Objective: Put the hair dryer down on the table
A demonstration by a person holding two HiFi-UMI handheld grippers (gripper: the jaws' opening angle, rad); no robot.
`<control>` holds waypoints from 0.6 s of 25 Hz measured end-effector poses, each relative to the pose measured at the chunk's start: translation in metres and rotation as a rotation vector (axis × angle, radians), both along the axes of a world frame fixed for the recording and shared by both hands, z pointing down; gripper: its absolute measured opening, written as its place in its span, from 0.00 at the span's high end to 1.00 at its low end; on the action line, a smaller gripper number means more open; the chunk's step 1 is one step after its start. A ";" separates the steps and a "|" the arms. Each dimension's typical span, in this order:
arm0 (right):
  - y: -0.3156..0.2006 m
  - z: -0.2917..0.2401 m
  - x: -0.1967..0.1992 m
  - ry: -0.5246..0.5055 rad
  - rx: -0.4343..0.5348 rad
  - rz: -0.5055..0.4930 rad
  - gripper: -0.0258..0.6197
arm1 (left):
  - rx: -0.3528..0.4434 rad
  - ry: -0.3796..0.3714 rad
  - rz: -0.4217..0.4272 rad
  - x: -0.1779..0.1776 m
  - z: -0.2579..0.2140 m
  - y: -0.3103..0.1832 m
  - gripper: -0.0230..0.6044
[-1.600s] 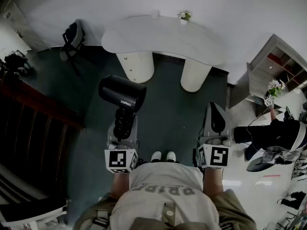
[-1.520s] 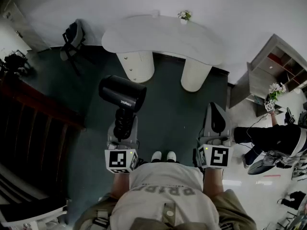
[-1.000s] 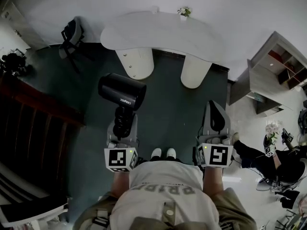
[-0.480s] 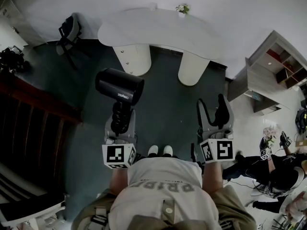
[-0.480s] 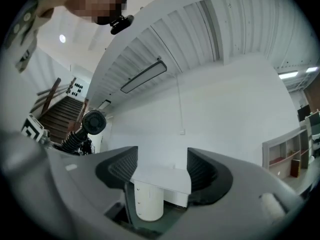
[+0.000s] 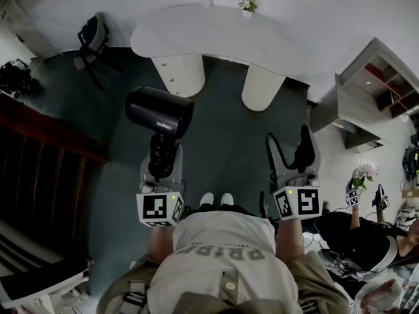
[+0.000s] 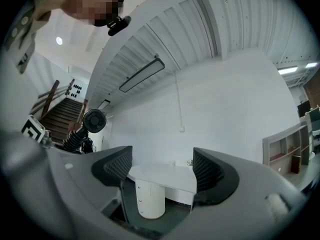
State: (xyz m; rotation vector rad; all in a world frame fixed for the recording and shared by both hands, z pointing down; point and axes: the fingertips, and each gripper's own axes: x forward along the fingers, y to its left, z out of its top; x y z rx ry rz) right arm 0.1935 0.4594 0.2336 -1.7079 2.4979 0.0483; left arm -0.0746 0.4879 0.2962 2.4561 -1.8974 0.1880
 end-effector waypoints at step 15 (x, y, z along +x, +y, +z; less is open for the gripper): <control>-0.030 0.022 0.019 -0.018 -0.032 -0.055 0.39 | -0.029 -0.001 -0.068 0.016 0.016 -0.013 0.73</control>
